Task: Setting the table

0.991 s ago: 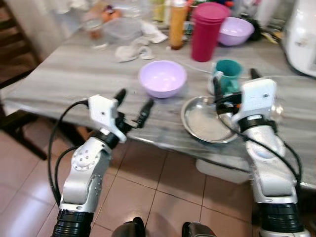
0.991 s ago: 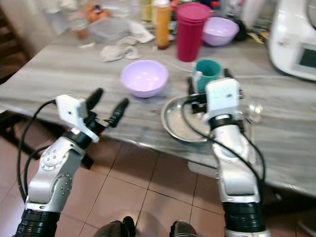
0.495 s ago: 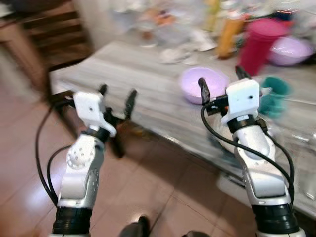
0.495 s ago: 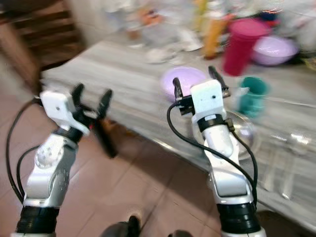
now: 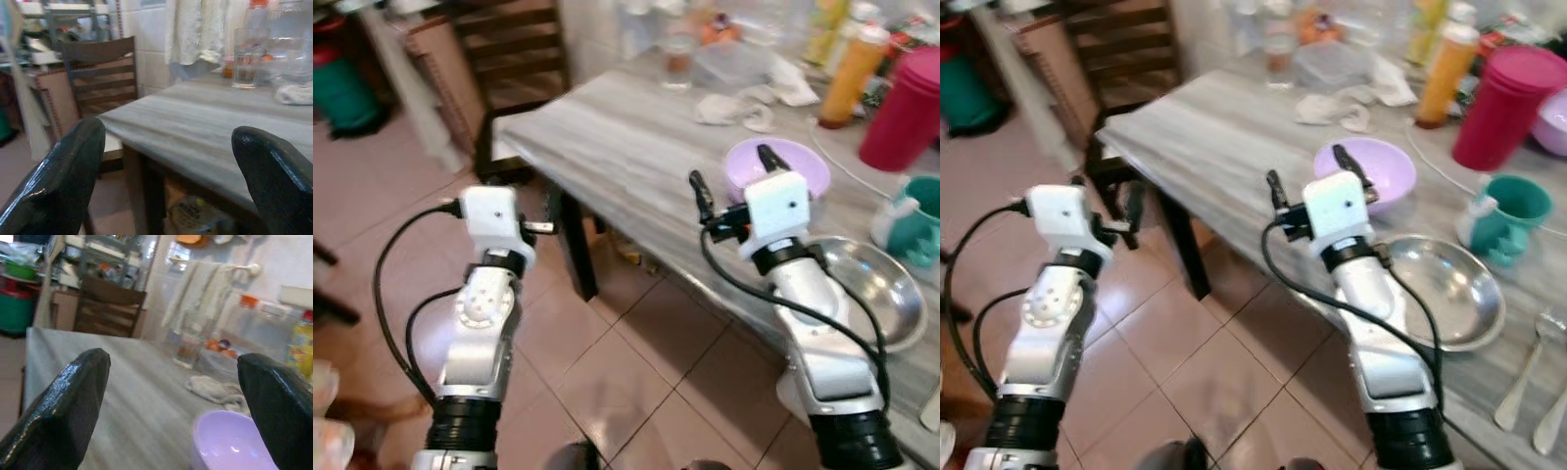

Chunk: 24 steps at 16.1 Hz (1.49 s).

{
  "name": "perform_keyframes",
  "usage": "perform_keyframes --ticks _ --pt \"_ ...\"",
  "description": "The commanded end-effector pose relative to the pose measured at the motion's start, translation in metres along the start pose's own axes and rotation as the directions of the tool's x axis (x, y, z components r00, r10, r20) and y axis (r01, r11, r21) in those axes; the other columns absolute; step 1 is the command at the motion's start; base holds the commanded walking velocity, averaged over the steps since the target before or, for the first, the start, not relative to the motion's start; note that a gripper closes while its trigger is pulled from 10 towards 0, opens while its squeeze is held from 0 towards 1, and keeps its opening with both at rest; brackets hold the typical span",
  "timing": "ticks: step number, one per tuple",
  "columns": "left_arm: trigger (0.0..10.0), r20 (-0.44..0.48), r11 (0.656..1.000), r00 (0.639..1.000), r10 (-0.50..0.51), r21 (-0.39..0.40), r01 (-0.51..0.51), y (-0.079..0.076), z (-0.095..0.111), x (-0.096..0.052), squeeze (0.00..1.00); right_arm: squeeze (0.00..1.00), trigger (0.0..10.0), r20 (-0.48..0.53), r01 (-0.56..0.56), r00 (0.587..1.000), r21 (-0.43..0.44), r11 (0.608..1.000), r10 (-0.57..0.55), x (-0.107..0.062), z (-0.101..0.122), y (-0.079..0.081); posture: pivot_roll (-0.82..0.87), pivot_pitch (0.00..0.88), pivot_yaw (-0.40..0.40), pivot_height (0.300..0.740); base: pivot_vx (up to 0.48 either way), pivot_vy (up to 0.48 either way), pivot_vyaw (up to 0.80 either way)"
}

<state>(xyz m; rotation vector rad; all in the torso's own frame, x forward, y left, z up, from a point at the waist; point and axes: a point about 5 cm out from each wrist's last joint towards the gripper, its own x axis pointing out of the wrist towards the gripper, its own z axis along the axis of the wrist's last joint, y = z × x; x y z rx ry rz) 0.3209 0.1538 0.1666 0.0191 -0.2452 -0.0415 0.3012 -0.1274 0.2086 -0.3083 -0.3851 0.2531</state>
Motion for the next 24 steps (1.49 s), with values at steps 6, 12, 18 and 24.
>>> perform_keyframes --ticks 6,12,18,24 --pt "10.0 -0.033 0.976 0.984 0.173 0.142 -0.167 0.029 -0.015 -0.007 0.00 0.00 10.0 0.022 -0.129 0.992 0.050 0.990 0.128 -0.002 0.001 0.022 -0.20 0.134 0.040 0.740 0.000 0.000 0.80" --pt "10.0 -0.147 0.973 0.973 0.176 0.179 -0.148 0.028 -0.044 -0.014 0.00 0.00 10.0 -0.001 -0.160 0.987 0.054 0.986 0.160 -0.005 -0.008 0.025 -0.20 0.128 0.040 0.740 0.000 0.000 0.80" --pt "10.0 -0.296 0.975 0.943 0.152 0.199 -0.095 0.029 -0.078 -0.021 0.00 0.00 10.0 -0.099 -0.078 0.991 0.103 0.992 0.088 0.000 -0.038 0.009 -0.20 0.120 0.039 0.740 0.000 0.000 0.80" --pt "10.0 -0.547 0.988 0.831 0.103 0.153 -0.021 0.034 -0.131 -0.048 0.00 0.00 10.0 -0.348 0.048 0.938 0.153 0.987 0.008 -0.012 -0.105 0.007 -0.18 0.107 0.040 0.740 0.000 0.000 0.36"
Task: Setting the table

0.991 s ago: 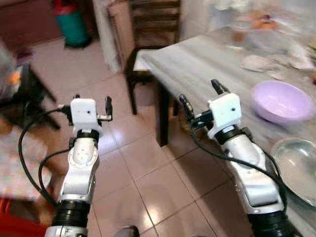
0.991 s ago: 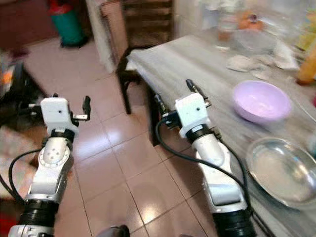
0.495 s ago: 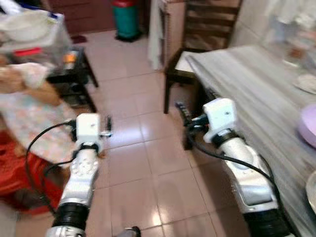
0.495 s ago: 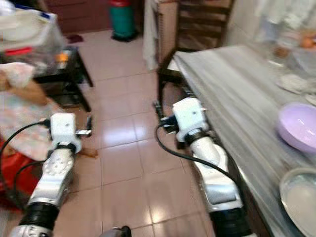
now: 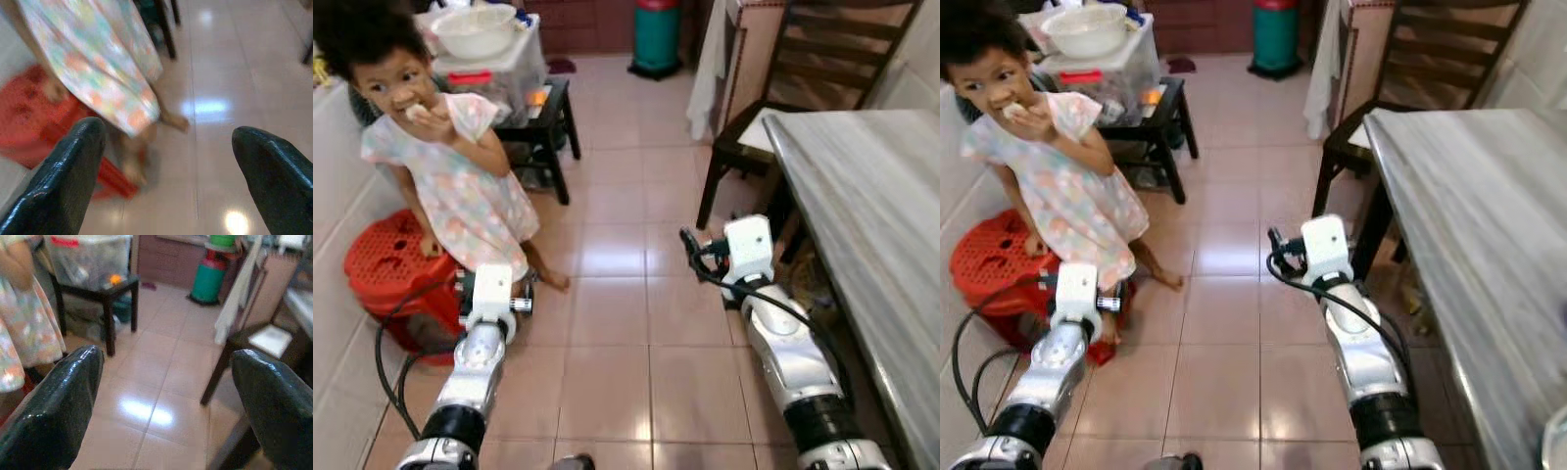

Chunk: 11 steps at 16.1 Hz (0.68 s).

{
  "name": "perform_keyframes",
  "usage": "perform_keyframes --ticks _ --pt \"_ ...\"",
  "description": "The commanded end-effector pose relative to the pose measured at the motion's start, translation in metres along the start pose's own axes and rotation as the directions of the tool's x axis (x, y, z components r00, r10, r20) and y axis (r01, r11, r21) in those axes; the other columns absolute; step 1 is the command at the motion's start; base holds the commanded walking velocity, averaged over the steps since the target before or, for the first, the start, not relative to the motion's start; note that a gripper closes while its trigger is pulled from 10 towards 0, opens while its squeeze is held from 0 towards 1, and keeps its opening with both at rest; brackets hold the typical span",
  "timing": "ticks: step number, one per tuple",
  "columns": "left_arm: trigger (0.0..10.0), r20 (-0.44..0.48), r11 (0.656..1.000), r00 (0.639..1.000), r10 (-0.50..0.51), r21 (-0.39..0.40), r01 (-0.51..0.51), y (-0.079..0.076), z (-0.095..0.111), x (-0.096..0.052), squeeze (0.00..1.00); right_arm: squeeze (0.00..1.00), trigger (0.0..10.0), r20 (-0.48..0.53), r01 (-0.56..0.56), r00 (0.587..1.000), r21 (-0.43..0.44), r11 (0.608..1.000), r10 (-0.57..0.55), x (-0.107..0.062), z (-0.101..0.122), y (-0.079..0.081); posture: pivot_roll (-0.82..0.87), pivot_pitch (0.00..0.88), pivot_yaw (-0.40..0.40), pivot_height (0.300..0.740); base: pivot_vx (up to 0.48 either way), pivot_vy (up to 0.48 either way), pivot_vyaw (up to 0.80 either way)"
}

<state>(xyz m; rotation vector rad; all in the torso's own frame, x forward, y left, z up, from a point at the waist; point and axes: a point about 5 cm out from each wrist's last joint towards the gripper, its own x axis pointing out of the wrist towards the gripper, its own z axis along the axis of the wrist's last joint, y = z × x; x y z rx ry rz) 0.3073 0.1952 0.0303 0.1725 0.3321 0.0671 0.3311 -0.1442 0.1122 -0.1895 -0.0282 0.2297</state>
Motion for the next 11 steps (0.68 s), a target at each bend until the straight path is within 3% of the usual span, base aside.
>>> perform_keyframes --ticks 1,3,5,6,11 --pt "10.0 -0.022 0.999 0.999 -0.036 -0.013 0.036 -0.005 -0.005 0.000 0.00 0.00 10.0 -0.027 0.035 0.999 0.005 0.999 -0.035 -0.001 -0.008 -0.006 -0.18 0.107 0.040 0.740 0.000 0.000 0.00" --pt "10.0 -0.150 0.999 0.988 -0.037 0.013 0.039 -0.003 -0.033 -0.006 0.00 0.00 10.0 -0.159 0.082 0.984 0.017 0.996 -0.078 -0.005 -0.042 -0.008 -0.18 0.102 0.036 0.740 0.000 0.000 0.00" --pt "10.0 -0.220 0.998 0.974 -0.044 0.029 0.051 -0.003 -0.049 -0.011 0.00 0.00 10.0 -0.251 0.140 0.959 0.013 0.990 -0.132 -0.012 -0.063 -0.013 -0.17 0.101 0.037 0.740 0.000 0.000 0.00" --pt "10.0 -0.275 0.998 0.960 -0.051 0.029 0.061 -0.004 -0.060 -0.016 0.00 0.00 10.0 -0.333 0.193 0.926 0.009 0.981 -0.179 -0.021 -0.081 -0.016 -0.17 0.097 0.040 0.740 0.000 0.000 0.00" --pt "10.0 -0.299 0.998 0.952 -0.060 0.017 0.068 -0.004 -0.064 -0.018 0.00 0.00 10.0 -0.365 0.207 0.912 0.010 0.978 -0.189 -0.025 -0.087 -0.016 -0.17 0.097 0.042 0.740 0.000 0.000 0.00"
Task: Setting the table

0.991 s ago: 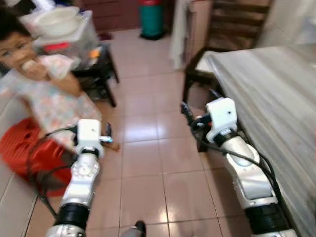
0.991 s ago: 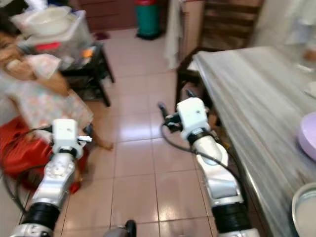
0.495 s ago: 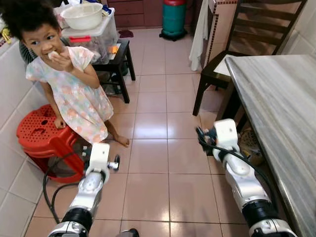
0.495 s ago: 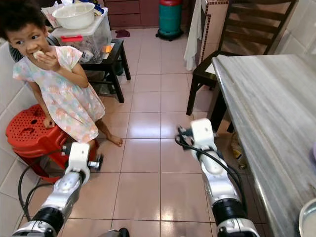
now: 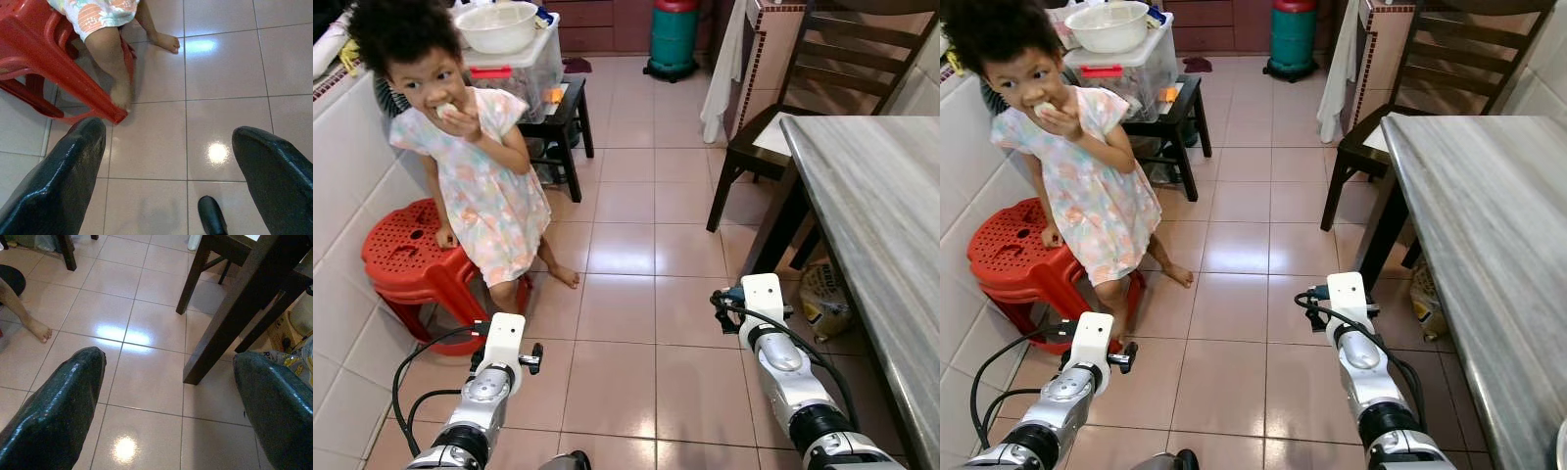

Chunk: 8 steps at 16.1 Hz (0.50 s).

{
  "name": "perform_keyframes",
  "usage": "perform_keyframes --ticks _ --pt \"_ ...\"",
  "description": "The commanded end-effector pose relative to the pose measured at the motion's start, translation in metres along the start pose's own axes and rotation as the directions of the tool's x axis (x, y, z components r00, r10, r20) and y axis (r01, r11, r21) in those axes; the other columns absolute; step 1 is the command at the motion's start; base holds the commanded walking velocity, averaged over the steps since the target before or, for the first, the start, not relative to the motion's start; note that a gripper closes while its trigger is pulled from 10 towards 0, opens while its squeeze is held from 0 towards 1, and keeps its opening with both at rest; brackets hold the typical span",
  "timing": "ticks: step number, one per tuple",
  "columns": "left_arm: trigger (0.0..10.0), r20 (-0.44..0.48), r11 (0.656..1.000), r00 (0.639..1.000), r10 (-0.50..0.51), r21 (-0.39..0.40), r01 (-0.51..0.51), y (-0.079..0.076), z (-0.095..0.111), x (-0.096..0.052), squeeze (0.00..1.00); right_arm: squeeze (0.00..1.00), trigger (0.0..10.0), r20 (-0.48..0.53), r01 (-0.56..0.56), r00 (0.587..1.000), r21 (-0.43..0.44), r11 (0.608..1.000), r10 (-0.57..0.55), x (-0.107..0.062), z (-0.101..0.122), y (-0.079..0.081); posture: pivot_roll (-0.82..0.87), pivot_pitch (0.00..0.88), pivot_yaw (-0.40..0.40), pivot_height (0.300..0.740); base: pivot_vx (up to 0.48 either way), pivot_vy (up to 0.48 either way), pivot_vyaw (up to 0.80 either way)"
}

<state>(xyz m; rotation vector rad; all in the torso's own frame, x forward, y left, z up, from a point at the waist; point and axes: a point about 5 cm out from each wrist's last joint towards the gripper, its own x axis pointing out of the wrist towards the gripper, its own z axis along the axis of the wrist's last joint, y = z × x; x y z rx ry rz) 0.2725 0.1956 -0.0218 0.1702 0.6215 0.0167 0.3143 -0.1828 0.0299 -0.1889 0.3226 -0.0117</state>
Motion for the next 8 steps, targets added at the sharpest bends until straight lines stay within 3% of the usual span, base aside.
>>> perform_keyframes --ticks 1,8 --pt "10.0 -0.020 1.000 1.000 0.008 0.006 -0.008 0.0031 -0.0045 -0.0009 0.00 0.00 10.0 -0.002 -0.003 1.000 0.012 1.000 0.003 0.0003 0.0003 0.0015 -0.17 0.097 0.042 0.740 0.000 0.000 0.00" --pt "10.0 -0.020 1.000 1.000 0.008 0.006 -0.008 0.0031 -0.0045 -0.0009 0.00 0.00 10.0 -0.002 -0.003 1.000 0.012 1.000 0.003 0.0003 0.0003 0.0015 -0.17 0.097 0.042 0.740 0.000 0.000 0.00"
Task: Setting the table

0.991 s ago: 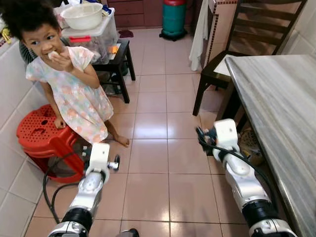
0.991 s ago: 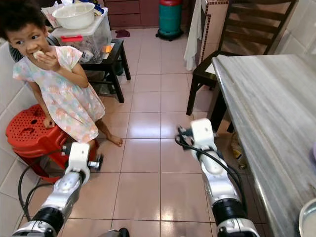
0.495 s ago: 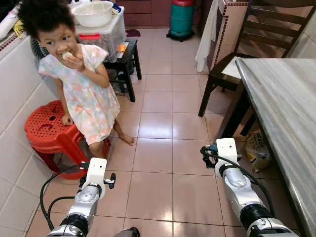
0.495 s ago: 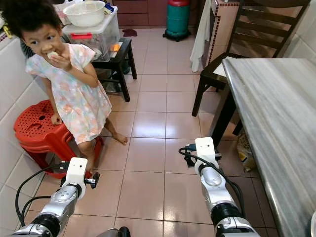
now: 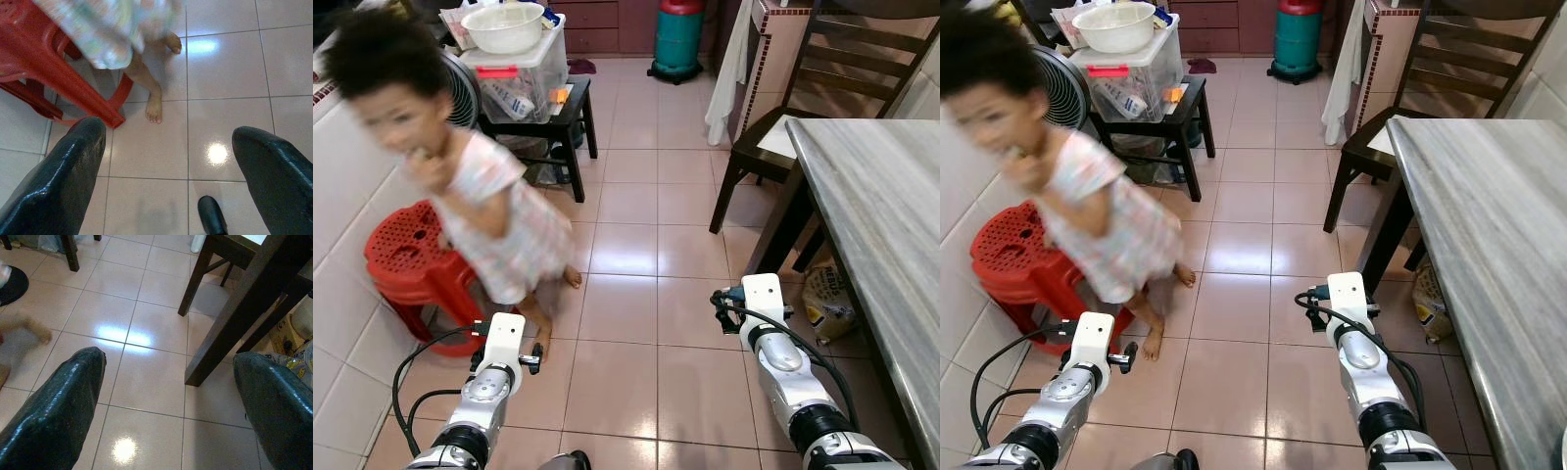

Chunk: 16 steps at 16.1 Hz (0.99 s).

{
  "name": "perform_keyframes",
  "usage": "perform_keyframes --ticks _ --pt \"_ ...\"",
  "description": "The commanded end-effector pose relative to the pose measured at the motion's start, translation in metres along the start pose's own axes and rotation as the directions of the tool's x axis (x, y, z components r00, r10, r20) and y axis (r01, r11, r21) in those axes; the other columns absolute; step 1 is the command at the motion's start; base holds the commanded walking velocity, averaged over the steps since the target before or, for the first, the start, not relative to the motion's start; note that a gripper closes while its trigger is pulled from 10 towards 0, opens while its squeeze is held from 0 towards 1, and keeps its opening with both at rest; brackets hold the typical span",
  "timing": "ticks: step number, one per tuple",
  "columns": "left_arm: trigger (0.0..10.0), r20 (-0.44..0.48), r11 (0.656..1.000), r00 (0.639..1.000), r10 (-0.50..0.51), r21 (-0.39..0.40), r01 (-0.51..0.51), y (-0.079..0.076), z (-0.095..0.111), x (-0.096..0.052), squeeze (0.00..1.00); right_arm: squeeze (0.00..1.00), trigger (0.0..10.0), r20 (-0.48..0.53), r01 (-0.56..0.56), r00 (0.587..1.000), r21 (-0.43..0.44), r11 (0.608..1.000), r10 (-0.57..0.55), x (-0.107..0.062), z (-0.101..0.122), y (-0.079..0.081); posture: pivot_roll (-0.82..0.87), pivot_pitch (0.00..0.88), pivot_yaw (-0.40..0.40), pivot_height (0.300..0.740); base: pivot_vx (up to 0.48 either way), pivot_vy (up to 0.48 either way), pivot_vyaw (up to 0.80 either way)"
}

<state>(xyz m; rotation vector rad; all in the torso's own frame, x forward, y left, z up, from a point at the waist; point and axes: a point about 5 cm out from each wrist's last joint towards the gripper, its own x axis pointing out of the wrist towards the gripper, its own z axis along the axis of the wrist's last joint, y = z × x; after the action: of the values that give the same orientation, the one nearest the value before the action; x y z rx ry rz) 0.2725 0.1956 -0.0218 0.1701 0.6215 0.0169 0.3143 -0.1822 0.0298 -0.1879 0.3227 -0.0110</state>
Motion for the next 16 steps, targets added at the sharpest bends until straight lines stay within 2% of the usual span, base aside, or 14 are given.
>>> perform_keyframes --ticks 1,5,6,8,16 --pt "10.0 -0.020 1.000 1.000 0.008 0.006 -0.008 0.003 -0.004 -0.001 0.00 0.00 10.0 -0.002 -0.002 1.000 0.011 1.000 0.002 0.000 0.000 0.001 -0.17 0.097 0.042 0.740 0.000 0.000 0.00" --pt "10.0 -0.036 1.000 0.999 -0.005 -0.011 0.005 0.002 -0.008 -0.001 0.00 0.00 10.0 -0.035 0.016 0.999 0.004 1.000 -0.016 -0.001 -0.008 0.000 -0.17 0.094 0.045 0.740 0.000 0.000 0.00" --pt "10.0 -0.108 0.997 0.992 -0.071 0.036 0.075 -0.006 -0.026 -0.006 0.00 0.00 10.0 -0.256 0.014 0.967 0.026 1.000 -0.007 -0.022 -0.061 0.001 -0.18 0.102 0.049 0.740 0.000 0.000 0.00" --pt "10.0 -0.136 0.993 0.986 -0.093 0.058 0.102 -0.009 -0.034 -0.008 0.00 0.00 10.0 -0.341 0.015 0.940 0.049 0.999 0.002 -0.033 -0.081 0.001 -0.19 0.102 0.048 0.740 0.000 0.000 0.00" --pt "10.0 -0.138 0.993 0.986 -0.095 0.057 0.104 -0.010 -0.034 -0.008 0.00 0.00 10.0 -0.348 0.004 0.937 0.055 0.998 0.015 -0.034 -0.082 0.003 -0.18 0.102 0.045 0.740 0.000 0.000 0.00"
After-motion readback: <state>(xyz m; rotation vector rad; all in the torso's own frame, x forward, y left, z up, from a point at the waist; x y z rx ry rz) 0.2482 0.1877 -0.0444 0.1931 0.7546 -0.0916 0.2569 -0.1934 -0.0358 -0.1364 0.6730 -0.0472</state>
